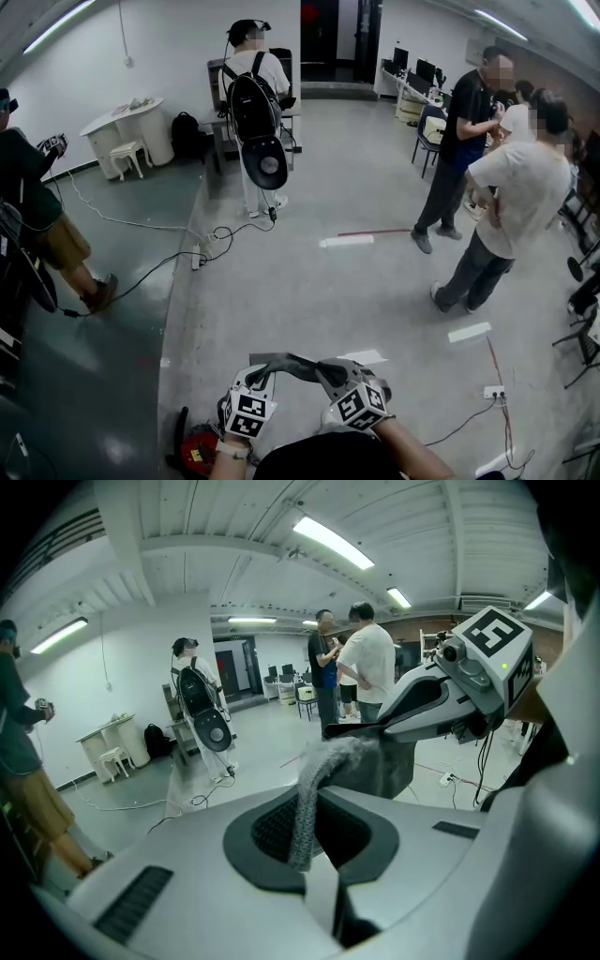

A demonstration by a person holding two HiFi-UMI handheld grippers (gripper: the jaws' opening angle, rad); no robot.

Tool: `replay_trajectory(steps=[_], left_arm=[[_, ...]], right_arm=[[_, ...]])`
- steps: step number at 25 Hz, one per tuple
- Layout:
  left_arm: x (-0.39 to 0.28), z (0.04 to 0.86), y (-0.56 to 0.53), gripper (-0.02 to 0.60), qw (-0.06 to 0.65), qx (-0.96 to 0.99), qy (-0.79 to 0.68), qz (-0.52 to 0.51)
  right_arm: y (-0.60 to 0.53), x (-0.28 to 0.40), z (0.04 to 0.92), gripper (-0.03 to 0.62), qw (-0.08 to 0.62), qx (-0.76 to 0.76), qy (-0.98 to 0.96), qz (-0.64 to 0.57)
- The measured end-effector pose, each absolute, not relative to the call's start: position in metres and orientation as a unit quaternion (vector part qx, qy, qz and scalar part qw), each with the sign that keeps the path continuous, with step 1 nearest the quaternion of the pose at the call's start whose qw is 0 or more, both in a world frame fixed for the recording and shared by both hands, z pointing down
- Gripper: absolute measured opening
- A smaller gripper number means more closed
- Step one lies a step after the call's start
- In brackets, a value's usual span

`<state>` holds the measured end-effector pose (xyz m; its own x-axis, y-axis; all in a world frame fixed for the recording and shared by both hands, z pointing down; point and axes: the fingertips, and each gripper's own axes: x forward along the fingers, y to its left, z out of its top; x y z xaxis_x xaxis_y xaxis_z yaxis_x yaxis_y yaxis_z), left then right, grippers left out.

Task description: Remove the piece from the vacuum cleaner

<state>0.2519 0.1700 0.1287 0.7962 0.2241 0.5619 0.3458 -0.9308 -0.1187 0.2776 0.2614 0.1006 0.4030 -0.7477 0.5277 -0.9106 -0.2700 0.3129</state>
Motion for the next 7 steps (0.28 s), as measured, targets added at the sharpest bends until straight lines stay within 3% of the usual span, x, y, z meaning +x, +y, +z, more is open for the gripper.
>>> replay_trajectory(steps=[7], left_arm=[[0.246,0.129,0.159,0.031,0.107,-0.941,-0.148,-0.286]], right_arm=[[0.250,0.273,0.100,0.051,0.294,0.781,-0.533,0.140]])
